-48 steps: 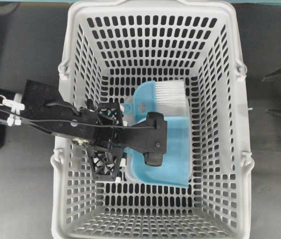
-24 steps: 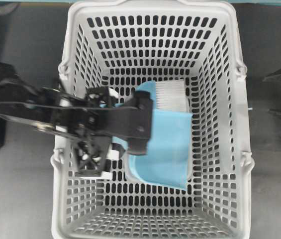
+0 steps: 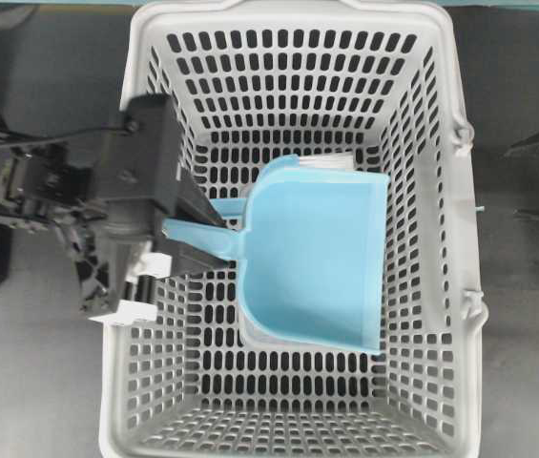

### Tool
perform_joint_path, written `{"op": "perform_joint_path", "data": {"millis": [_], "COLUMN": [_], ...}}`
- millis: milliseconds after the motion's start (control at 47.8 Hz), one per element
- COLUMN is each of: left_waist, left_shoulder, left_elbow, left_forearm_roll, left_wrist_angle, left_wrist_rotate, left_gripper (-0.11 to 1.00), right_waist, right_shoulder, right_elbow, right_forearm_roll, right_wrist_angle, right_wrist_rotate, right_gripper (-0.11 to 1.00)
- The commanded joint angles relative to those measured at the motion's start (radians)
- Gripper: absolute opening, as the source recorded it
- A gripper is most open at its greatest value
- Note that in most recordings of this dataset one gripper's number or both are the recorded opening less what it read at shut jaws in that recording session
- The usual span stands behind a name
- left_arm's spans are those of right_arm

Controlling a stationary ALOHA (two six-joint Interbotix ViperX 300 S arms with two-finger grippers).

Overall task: Pick up the dustpan from the shopping basket with the left arm.
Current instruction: 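Lift the dustpan by its handle with the left gripper, tilting it upward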

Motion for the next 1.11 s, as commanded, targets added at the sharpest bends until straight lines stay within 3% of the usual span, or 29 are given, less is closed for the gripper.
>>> {"op": "perform_joint_path", "data": {"millis": [0,1088], "left_waist": [0.0,0.028], "left_shoulder": [-0.025,-0.025], "left_elbow": [-0.006,-0.008], "left_forearm_roll": [0.003,0.005], "left_wrist_angle": [-0.014,-0.078], "left_wrist_rotate": [-0.002,-0.003], "left_gripper": [0.29,0.29], "right_waist": [-0.002,0.009], "right_shoulder": [0.003,0.0], "right_elbow": [-0.008,-0.006], "right_forearm_roll": [0.003,0.005], "right_wrist_angle": [-0.006,0.002], "right_wrist_rotate": [0.002,0.002], "right_gripper": [0.76,0.76]}}
